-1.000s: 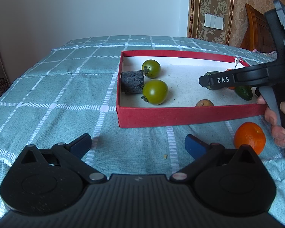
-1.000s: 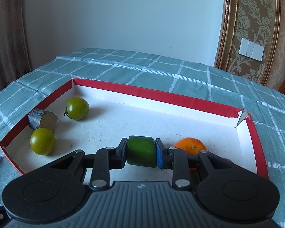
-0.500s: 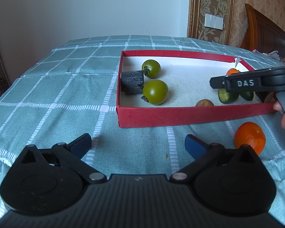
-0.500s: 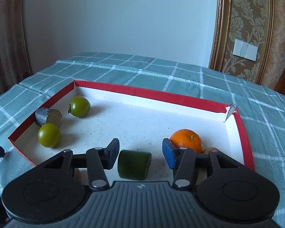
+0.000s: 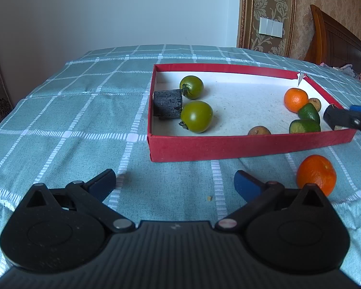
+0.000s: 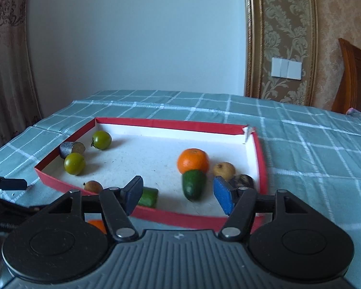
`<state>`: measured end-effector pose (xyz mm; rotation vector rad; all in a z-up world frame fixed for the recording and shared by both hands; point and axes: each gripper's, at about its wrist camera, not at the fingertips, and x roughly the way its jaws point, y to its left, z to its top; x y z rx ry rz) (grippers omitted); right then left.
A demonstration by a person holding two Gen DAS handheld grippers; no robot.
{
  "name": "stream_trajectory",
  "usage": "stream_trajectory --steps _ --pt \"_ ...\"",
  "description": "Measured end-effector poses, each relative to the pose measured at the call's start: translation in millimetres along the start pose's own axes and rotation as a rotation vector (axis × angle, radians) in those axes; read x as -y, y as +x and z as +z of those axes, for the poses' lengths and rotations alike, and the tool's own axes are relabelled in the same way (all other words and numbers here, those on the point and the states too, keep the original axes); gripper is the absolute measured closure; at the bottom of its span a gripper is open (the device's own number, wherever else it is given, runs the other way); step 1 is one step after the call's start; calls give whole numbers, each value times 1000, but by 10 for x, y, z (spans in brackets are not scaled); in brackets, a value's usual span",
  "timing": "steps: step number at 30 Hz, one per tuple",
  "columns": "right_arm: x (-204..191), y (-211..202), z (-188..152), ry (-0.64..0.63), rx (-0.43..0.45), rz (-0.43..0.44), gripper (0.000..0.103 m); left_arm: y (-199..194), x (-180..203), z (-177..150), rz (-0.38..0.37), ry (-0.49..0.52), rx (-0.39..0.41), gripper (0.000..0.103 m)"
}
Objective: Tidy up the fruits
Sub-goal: 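Move the left gripper to the orange mandarin beside the tray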
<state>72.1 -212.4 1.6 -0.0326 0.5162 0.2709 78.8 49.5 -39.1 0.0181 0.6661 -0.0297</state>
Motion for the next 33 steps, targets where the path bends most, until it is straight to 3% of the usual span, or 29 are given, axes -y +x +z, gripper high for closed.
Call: stream_trajectory --steps 7,11,21,26,29,33 --pt "297 -118 -259 8 -11 -122 29 -2 -3 -1 0 0 0 0" --pt "446 -32 -312 54 -61 -137 29 -4 0 1 0 0 0 0" --pt "590 -4 -343 130 -85 -106 28 -105 21 -60 -15 -11 13 0" --pt "630 -18 -355 143 -94 -106 28 -365 216 -75 -69 -6 67 0" --pt "632 -16 -356 144 -98 -118 24 -496 450 -17 -141 48 93 0" --pt "663 -29 -360 161 -96 -126 20 -517 732 24 -166 96 103 0"
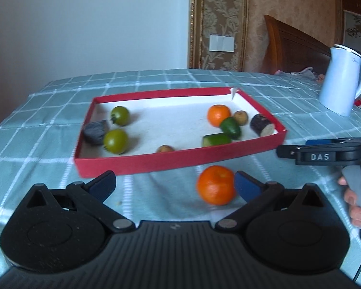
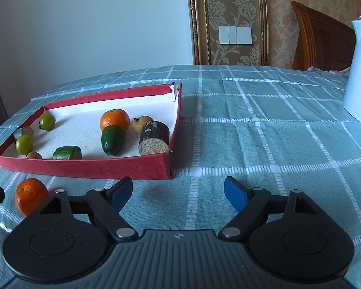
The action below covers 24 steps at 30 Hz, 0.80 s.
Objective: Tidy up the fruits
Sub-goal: 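Move the left gripper to the orange mandarin beside the tray, then close the left gripper on the mandarin and lift it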
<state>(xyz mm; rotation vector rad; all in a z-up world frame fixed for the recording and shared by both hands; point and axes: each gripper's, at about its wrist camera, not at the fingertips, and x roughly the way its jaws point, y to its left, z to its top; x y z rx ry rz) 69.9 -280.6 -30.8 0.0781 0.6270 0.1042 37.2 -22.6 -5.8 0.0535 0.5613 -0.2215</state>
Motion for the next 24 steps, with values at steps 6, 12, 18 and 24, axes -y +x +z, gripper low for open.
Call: stream_trajectory --steps 6,12,18,24 --pt "24 9 3 11 -8 2 20 161 213 -21 9 31 -14 0" --pt "21 19 8 9 -12 5 18 215 297 -53 21 56 -18 13" --pt "20 20 8 9 -12 5 18 300 326 -91 13 57 -50 19" --pt "12 28 6 6 -15 7 16 341 327 -93 -10 47 -68 43"
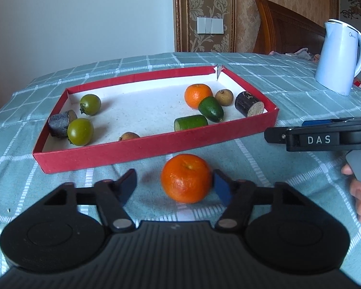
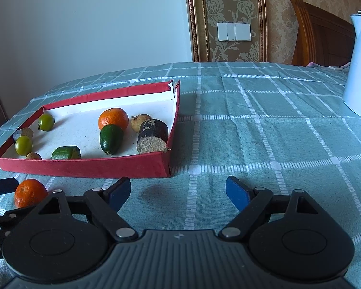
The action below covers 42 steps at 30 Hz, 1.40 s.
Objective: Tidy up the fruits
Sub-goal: 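Close the left gripper on the mandarin and lift it, then lower the mandarin into the tray and open the left gripper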
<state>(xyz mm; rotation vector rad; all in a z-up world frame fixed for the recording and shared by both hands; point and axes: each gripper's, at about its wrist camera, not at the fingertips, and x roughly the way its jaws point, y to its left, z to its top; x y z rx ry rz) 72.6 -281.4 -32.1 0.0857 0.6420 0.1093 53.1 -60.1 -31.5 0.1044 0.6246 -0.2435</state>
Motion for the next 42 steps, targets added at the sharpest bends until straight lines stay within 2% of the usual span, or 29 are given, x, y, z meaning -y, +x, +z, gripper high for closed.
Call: stream_trajectory --steps 4,6,24,33,42 --pt "-3 6 1 -1 -2 1 16 1 18 -8 -30 0 -4 58" --pt "-4 7 0 -1 -2 2 15 -10 48 -13 -32 15 1 62" --pt "-6 8 1 -1 -2 1 15 -117 37 8 -37 24 28 63" --pt "-24 22 -6 -7 -6 2 13 -158 -190 266 -16 -21 66 63" --pt "-33 24 -11 -17 -10 0 12 202 -519 630 54 -73 54 63"
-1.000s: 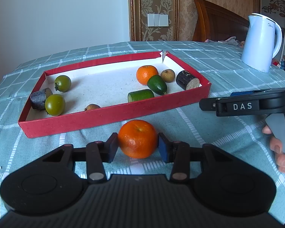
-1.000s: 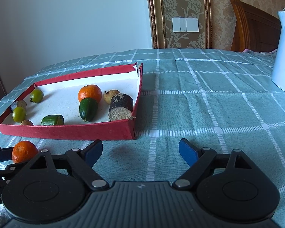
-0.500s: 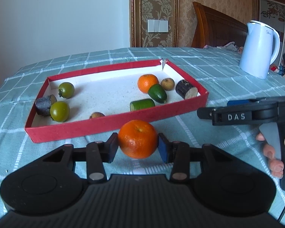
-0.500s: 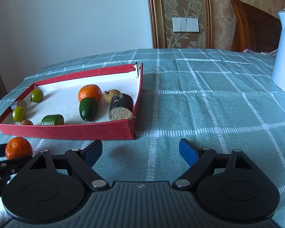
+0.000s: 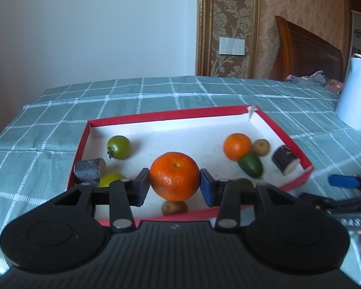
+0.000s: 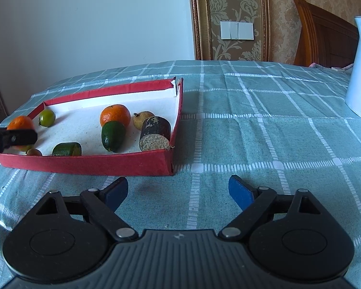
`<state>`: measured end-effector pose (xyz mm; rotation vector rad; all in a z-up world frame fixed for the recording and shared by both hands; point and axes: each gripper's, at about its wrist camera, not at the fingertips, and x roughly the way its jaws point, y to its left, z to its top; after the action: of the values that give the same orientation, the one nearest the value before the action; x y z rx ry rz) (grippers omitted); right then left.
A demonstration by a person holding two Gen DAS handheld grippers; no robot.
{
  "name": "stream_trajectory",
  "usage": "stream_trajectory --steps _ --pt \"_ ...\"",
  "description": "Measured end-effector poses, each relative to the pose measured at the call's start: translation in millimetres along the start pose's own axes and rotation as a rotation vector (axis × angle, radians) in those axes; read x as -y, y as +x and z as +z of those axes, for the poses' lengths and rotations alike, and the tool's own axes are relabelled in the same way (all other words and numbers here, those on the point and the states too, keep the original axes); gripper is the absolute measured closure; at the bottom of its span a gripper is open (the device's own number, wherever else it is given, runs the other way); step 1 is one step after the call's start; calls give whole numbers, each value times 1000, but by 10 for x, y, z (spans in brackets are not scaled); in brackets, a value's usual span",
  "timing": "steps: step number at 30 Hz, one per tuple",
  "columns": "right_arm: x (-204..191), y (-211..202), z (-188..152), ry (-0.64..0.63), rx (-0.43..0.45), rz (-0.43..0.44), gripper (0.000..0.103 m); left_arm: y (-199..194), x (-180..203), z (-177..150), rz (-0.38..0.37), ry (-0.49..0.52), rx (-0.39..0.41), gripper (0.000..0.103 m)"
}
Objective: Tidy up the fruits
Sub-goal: 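Lower the mandarin into the tray and open the left gripper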
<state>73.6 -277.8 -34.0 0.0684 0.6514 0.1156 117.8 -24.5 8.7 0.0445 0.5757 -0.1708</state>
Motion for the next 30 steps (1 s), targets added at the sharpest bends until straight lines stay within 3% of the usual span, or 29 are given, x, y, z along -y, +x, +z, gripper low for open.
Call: stream_trajectory --steps 13,30 --pt "-10 0 5 -8 -3 -5 12 671 -216 139 55 -33 -77 63" --pt "-28 9 -3 -23 -10 -12 11 801 -212 100 76 -14 -29 61"
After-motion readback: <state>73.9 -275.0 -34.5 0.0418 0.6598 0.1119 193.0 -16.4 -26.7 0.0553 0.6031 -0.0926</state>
